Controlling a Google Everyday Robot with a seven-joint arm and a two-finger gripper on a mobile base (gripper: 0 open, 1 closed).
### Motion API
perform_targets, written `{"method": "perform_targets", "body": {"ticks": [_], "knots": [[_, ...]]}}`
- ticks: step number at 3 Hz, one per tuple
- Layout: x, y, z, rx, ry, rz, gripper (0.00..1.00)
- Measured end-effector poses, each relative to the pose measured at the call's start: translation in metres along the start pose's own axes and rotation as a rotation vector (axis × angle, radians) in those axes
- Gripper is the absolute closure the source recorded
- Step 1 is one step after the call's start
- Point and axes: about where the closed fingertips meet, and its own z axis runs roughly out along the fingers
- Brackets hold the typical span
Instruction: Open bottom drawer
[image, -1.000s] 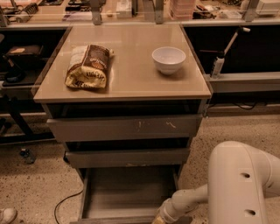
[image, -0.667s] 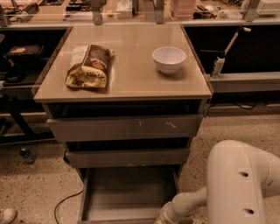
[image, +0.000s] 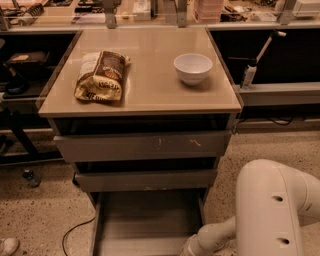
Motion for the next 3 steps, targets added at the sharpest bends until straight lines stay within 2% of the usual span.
{"method": "perform_targets", "body": {"ticks": [2, 3], "knots": [[0.007, 0.008, 0.001, -0.011, 0.012, 0.006, 1.0], [0.017, 0.013, 0.001, -0.012, 0.022, 0.036, 1.0]]}}
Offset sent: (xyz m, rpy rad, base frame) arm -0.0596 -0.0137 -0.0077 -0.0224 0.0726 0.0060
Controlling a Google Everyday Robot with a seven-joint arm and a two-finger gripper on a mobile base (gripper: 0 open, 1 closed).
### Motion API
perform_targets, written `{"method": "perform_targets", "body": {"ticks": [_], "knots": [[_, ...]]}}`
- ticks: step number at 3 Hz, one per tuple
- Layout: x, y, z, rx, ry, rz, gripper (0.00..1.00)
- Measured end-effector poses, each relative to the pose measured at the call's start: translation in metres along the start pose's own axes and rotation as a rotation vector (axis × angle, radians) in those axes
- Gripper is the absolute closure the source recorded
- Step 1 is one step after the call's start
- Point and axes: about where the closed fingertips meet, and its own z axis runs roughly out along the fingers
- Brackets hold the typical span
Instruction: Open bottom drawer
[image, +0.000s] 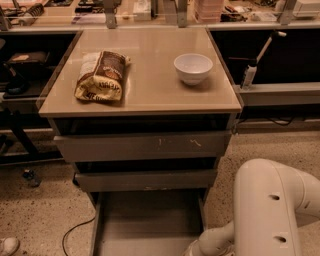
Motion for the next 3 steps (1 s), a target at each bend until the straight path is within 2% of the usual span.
{"method": "perform_targets", "body": {"ticks": [1, 3], "knots": [[0.0041, 0.0109, -0.0005, -0.007, 0.004, 0.011, 1.0], [0.012, 0.0179, -0.0005, -0.016, 0.015, 0.018, 1.0]]}}
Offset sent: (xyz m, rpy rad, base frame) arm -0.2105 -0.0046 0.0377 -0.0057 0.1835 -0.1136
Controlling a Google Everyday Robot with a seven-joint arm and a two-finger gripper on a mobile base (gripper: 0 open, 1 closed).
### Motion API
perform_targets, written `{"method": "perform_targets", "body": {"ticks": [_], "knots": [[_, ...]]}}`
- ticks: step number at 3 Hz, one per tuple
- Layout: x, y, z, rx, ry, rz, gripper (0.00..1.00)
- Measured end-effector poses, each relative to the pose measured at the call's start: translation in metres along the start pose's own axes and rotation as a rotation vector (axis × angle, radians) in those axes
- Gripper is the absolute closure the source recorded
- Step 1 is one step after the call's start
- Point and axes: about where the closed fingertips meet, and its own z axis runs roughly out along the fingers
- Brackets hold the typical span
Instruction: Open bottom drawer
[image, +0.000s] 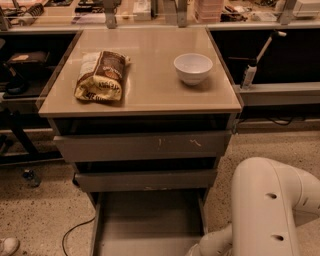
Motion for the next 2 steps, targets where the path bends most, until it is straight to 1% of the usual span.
{"method": "perform_targets", "body": {"ticks": [1, 2], "knots": [[-0.0016, 0.0008, 0.0008, 0.0, 0.0, 0.0, 1.0], [-0.0016, 0.0008, 0.0008, 0.0, 0.0, 0.0, 0.81]]}}
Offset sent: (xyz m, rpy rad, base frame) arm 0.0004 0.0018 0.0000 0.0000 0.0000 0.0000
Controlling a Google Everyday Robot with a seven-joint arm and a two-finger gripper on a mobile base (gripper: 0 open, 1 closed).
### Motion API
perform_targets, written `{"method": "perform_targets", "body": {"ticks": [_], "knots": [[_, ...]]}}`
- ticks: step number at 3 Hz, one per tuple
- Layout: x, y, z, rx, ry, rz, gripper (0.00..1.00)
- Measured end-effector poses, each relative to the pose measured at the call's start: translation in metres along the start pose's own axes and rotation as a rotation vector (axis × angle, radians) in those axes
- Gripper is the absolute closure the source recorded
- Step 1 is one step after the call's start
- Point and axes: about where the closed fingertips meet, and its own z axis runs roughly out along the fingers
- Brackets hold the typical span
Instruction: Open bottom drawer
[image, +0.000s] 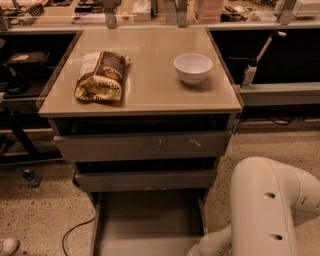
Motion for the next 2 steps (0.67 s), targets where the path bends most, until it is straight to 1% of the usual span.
{"method": "perform_targets", "body": {"ticks": [2], "knots": [[0.0, 0.0, 0.0, 0.0, 0.0, 0.0, 0.34]]}}
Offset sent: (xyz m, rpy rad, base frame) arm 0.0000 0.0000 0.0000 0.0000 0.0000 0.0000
